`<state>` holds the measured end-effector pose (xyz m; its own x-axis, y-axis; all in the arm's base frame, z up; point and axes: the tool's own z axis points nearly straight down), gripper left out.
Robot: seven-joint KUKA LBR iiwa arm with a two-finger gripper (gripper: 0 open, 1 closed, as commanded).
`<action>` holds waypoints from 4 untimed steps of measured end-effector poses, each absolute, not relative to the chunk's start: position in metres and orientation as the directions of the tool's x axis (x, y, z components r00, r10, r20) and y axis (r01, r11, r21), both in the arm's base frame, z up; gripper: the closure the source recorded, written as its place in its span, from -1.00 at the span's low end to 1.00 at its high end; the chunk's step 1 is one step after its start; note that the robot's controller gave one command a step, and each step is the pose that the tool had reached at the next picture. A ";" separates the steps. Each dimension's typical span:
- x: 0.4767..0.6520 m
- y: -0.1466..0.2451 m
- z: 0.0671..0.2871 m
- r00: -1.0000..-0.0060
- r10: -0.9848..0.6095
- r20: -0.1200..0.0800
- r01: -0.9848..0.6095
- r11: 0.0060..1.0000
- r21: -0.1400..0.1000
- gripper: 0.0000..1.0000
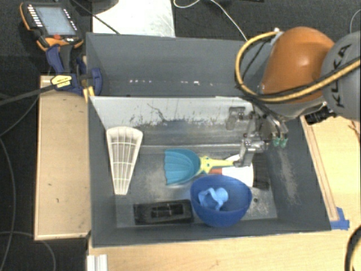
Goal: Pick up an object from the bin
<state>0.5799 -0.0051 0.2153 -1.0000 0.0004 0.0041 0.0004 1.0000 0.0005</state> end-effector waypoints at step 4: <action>0.557 0.095 0.100 -0.987 -0.160 0.000 -0.160 0.987 0.004 -1.00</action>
Offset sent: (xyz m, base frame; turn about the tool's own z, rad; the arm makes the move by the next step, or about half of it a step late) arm 0.0096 0.0079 -0.1453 -0.0709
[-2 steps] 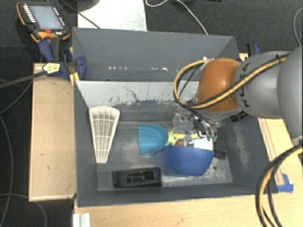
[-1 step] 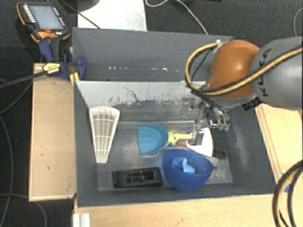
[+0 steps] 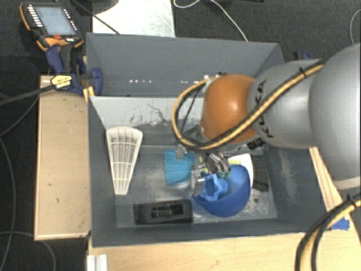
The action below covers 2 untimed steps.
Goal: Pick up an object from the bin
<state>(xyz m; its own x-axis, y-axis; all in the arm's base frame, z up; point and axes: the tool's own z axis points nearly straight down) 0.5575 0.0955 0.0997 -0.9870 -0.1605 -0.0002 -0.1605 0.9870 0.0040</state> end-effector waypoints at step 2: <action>0.524 0.036 0.077 -0.988 -0.150 -0.035 -0.150 0.989 0.004 1.00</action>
Offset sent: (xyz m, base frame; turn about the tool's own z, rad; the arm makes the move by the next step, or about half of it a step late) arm -0.0430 -0.0608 -0.0297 0.0089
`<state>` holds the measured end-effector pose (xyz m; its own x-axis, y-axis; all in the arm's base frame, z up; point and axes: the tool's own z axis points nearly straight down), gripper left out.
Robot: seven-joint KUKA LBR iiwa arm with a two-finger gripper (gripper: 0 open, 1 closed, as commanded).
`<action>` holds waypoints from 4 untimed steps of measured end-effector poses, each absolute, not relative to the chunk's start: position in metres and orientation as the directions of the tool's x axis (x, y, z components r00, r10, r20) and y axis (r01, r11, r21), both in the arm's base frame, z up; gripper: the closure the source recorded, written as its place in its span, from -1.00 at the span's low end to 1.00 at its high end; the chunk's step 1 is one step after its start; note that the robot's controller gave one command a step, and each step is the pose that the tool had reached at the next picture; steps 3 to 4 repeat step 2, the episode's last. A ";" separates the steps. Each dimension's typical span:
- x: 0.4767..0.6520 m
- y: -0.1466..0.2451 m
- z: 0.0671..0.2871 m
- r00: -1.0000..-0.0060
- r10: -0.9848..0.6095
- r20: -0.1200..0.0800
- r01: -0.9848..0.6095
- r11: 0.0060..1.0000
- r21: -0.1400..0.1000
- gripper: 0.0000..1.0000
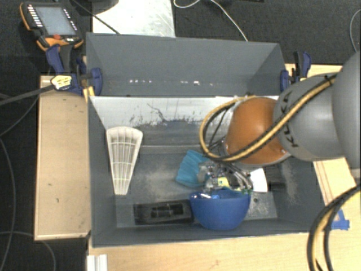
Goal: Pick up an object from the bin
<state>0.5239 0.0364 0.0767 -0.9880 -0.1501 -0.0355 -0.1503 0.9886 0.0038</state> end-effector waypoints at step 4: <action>0.523 0.036 0.080 -0.988 -0.150 -0.032 -0.151 0.989 0.004 1.00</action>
Offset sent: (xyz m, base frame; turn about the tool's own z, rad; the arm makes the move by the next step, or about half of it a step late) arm 0.0000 0.0001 0.1078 0.0000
